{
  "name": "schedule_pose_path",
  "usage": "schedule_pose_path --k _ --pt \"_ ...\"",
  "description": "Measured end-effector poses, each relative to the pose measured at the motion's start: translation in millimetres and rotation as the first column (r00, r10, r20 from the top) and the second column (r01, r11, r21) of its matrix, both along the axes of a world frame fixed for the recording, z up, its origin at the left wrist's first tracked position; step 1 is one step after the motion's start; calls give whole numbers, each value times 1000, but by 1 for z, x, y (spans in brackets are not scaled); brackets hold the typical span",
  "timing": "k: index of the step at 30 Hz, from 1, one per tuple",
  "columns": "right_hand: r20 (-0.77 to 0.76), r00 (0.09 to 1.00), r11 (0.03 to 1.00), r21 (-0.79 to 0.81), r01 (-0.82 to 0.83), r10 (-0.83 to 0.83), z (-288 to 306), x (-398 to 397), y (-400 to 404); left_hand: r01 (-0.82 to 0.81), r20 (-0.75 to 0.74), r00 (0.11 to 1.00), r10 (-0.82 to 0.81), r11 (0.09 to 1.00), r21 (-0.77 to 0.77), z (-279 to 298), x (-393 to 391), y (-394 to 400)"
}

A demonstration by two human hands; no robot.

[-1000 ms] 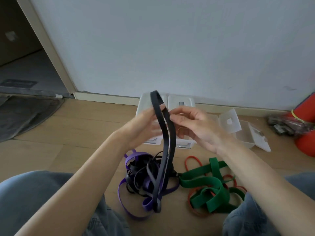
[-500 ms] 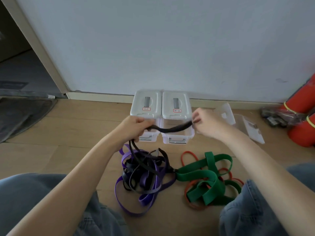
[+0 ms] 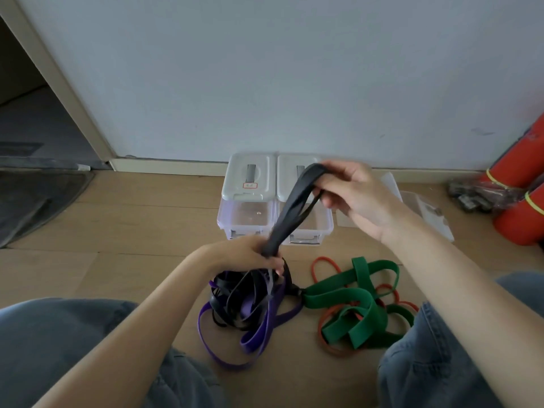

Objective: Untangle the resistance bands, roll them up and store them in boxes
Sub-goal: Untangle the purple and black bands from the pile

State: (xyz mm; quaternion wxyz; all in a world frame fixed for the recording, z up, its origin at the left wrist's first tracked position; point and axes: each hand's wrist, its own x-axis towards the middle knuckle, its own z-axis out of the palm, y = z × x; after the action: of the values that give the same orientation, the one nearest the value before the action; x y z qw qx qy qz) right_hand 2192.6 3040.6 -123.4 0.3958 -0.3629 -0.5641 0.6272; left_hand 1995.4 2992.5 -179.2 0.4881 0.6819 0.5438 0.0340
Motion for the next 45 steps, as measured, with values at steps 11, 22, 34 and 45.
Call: schedule_pose_path --k 11,22,34,45 --pt "759 626 960 5 -279 178 -13 5 2 -383 247 920 304 833 399 74 -26 13" --pt "-117 989 995 -34 -90 85 -2 -3 1 17 -83 997 -6 990 140 6 -17 9" --pt "750 565 930 -189 -316 344 -54 -3 -9 -482 652 643 401 874 -62 58 -15 9" --pt "306 906 951 -195 -240 292 -77 -48 -40 -428 823 410 394 880 -208 69 0 5"
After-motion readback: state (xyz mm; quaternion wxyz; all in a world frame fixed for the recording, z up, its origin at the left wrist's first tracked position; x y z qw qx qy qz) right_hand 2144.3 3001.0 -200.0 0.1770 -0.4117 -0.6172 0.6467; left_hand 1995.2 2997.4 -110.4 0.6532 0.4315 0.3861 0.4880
